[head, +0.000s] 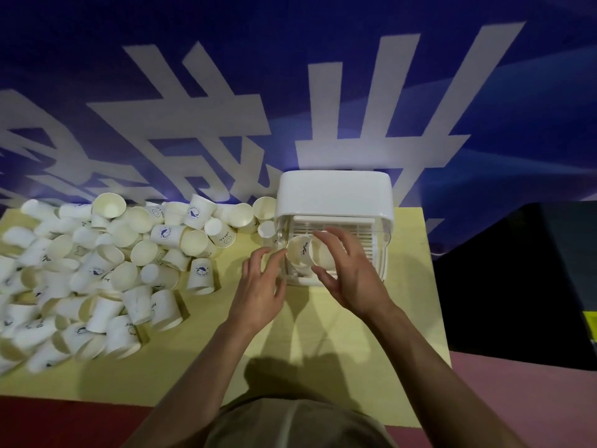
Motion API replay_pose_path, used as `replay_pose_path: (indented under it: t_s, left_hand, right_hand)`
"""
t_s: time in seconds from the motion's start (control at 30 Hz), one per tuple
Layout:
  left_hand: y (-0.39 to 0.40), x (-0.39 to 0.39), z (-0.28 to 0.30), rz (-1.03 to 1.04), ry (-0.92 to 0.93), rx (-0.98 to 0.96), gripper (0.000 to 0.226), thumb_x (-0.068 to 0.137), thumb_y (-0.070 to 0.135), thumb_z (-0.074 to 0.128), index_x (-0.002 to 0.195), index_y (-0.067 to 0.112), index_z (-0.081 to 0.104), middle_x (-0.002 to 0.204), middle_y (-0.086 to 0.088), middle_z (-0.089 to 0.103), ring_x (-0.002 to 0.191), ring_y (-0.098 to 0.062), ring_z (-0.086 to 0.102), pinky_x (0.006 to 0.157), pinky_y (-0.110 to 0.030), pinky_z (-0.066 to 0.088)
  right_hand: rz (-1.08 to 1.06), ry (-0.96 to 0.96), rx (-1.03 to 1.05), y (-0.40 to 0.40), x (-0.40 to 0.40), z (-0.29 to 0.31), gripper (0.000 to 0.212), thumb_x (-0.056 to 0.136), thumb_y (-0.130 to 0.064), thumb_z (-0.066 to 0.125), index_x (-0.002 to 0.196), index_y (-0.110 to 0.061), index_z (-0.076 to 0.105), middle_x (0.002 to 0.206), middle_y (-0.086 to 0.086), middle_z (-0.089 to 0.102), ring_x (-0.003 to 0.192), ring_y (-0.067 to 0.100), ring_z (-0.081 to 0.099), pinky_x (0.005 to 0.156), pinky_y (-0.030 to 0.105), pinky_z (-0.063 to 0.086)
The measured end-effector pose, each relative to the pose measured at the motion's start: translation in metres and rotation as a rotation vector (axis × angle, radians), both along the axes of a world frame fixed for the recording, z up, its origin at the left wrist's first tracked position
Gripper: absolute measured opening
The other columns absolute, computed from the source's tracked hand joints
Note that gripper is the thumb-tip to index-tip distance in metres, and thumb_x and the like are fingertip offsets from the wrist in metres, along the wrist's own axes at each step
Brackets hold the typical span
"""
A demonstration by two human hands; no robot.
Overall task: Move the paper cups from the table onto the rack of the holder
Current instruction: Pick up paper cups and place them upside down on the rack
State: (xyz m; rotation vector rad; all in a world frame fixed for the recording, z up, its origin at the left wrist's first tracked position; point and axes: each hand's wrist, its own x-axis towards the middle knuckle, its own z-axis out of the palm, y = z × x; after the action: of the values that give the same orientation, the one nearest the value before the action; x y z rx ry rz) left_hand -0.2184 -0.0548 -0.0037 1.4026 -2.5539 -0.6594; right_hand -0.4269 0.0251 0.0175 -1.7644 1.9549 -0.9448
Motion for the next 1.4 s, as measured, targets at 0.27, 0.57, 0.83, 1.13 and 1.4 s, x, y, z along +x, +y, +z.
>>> replay_pose_path:
  t_s: [0.27,0.57,0.83,1.13,1.4]
  left_hand:
    - [0.001,0.04,-0.003,0.052,0.028,0.063,0.059,0.094,0.015,0.061,0.147,0.03,0.04,0.147,-0.002,0.03,0.129,-0.026,0.039,0.102,-0.039,0.047]
    - [0.0,0.065,-0.006,0.036,0.052,0.115,0.059,0.095,0.018,0.061,0.149,0.028,0.041,0.146,-0.001,0.031,0.128,-0.023,0.039,0.102,-0.036,0.047]
    - [-0.003,0.09,-0.004,0.059,0.027,0.144,0.057,0.096,0.019,0.059,0.149,0.028,0.04,0.144,0.0,0.033,0.128,-0.023,0.039,0.103,-0.038,0.047]
    - [-0.015,0.132,-0.022,0.209,-0.014,0.187,0.058,0.094,0.016,0.062,0.148,0.025,0.044,0.148,-0.006,0.03,0.135,-0.029,0.034,0.106,-0.044,0.046]
    - [-0.047,0.155,-0.047,0.373,-0.101,0.21,0.056,0.091,0.017,0.064,0.144,0.029,0.049,0.152,-0.018,0.017,0.137,-0.039,0.021,0.112,-0.05,0.033]
  right_hand:
    - [-0.046,0.114,0.029,-0.018,0.026,0.013,0.06,0.092,-0.03,0.071,0.147,-0.022,0.048,0.149,0.005,0.045,0.135,0.027,0.047,0.102,0.042,0.051]
    - [-0.009,0.197,0.287,-0.018,0.037,-0.001,0.064,0.093,-0.023,0.075,0.151,-0.017,0.048,0.152,0.012,0.044,0.135,0.034,0.045,0.099,0.049,0.052]
    - [-0.076,0.174,0.386,-0.037,0.037,-0.022,0.062,0.095,-0.026,0.072,0.152,-0.021,0.047,0.159,0.007,0.043,0.141,0.029,0.048,0.104,0.045,0.052]
    - [-0.074,0.264,0.423,-0.051,0.043,-0.026,0.066,0.092,-0.027,0.075,0.151,-0.019,0.047,0.159,0.011,0.042,0.14,0.033,0.049,0.102,0.048,0.053]
    - [-0.121,0.33,0.173,-0.012,0.077,-0.015,0.048,0.09,-0.018,0.078,0.135,-0.01,0.064,0.142,0.012,0.061,0.131,0.035,0.059,0.102,0.05,0.054]
